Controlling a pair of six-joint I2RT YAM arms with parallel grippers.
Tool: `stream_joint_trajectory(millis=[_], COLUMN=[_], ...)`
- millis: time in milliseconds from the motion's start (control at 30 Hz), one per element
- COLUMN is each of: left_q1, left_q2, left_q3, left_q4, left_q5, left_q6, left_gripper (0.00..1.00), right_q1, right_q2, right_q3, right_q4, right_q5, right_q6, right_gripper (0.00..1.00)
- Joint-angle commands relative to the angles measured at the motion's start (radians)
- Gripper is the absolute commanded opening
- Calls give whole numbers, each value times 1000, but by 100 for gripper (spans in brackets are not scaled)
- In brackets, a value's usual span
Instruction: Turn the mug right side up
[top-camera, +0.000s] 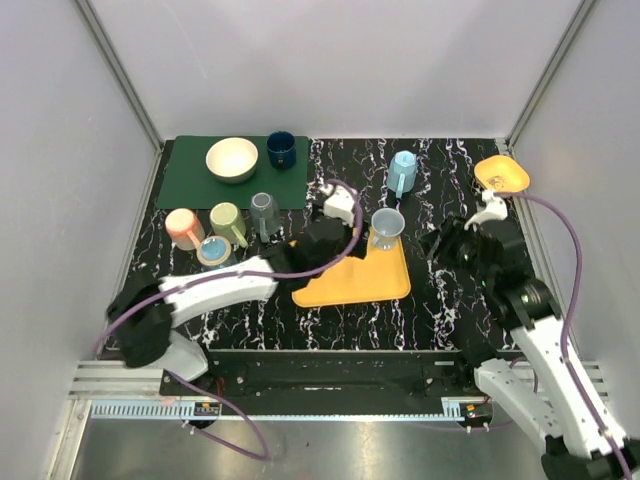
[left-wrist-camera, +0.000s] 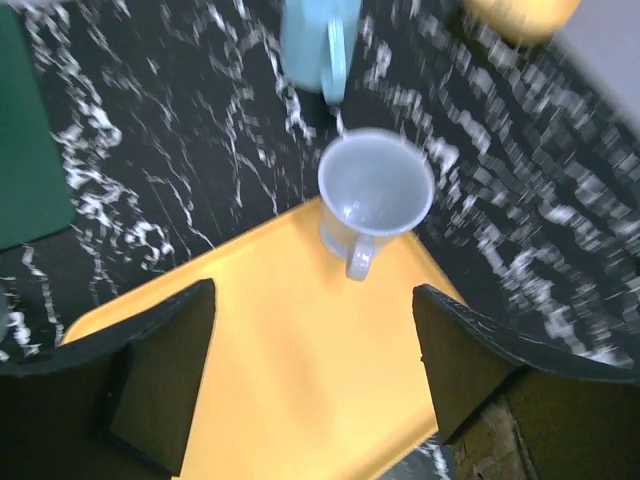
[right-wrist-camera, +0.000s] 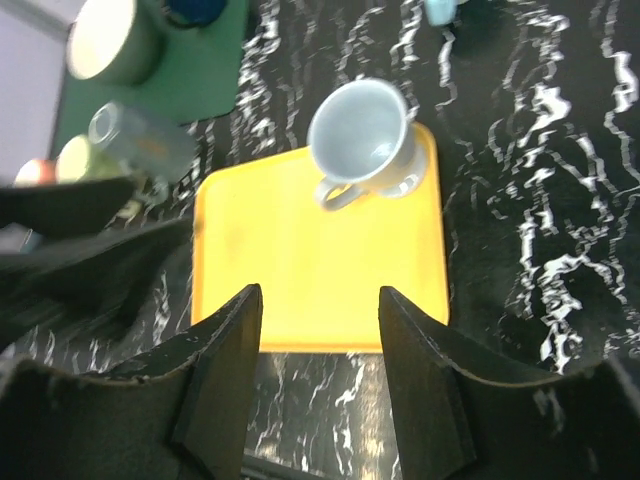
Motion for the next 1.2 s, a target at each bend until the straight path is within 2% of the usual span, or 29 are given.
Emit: stream_joint_trajectory(millis=[0, 133, 167, 267, 367, 433, 567, 700, 833, 1167], left_q1=[-17, -29, -29, -31, -31, -31, -29, -29, -29, -29], left_q2=[-314, -491, -524, -643, -727, -778, -856, -882, -875, -850], left_q3=[-58, -157, -177, -240, -271, -294, -342, -371, -371, -369], left_q4=[-105, -217, -224, -255, -300, -323, -338, -341, -363, -373], left_q5=[-131, -120, -108, -105, -109, -111, -140, -117, -109, -92], left_q6=[-78, -122, -129, -158, -162, -170, -218, -216, -219, -216], left_gripper=[83, 83, 85, 90, 92, 99, 99, 99, 99, 99], right_q1=[7, 5, 7, 7, 4, -2, -28, -91, -96, -97], right_q2=[236, 526, 645, 854, 1020, 1097, 1277, 1388, 1477, 1542], right_q3=[126, 318, 356, 522, 685, 811, 975, 1071, 1120, 1059], right_q4=[68, 142, 142, 116, 73, 19, -19, -33, -48, 57], right_q5=[265, 312, 318, 334, 355, 369, 369, 288, 294, 265], right_q6=[27, -39, -59, -133, -194, -226, -269, -242, -253, -217], right_gripper=[57, 57, 57, 58, 62, 65, 70, 68, 67, 66])
